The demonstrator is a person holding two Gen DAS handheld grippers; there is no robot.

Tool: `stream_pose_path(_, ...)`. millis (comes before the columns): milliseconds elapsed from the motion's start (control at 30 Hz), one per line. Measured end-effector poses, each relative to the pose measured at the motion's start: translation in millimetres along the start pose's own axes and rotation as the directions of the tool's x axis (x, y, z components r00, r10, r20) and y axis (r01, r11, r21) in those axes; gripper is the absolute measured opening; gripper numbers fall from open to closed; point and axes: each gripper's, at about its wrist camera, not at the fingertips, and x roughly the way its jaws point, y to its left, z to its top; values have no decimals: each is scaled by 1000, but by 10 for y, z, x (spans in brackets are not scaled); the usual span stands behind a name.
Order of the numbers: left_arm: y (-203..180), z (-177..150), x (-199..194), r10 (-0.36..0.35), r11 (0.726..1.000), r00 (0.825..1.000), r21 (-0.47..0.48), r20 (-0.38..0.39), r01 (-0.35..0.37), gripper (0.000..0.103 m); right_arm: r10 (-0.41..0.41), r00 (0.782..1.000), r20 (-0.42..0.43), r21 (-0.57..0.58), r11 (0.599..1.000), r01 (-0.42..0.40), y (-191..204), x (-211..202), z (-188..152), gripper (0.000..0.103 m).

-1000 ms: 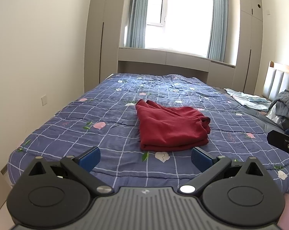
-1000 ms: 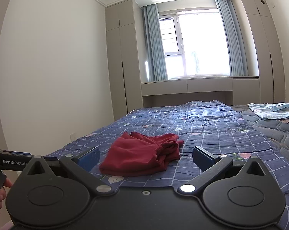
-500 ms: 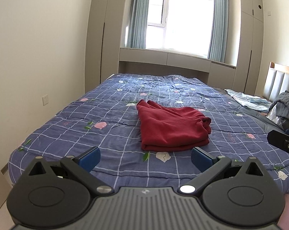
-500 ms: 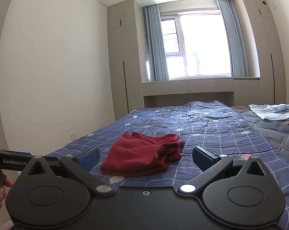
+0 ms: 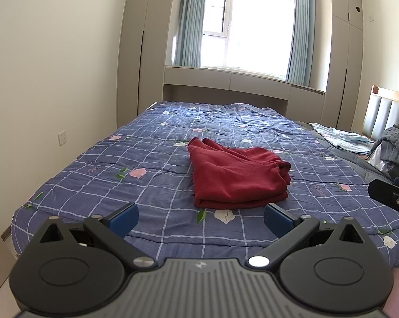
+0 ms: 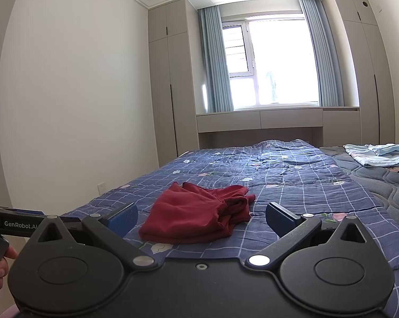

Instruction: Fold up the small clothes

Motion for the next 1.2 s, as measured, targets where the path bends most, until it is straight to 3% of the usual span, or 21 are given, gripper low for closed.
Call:
stream_pose_path(967, 1, -2, -4, -10, 1000, 1000, -27, -22, 9, 103, 0, 1000, 1, -2, 1000, 0, 7, 0, -1, 102)
stream_pose_path(1200, -29, -14, -11, 22, 1000, 1000, -10, -13, -22, 103, 0, 1000, 0, -2, 1000, 0, 11, 0, -3, 102)
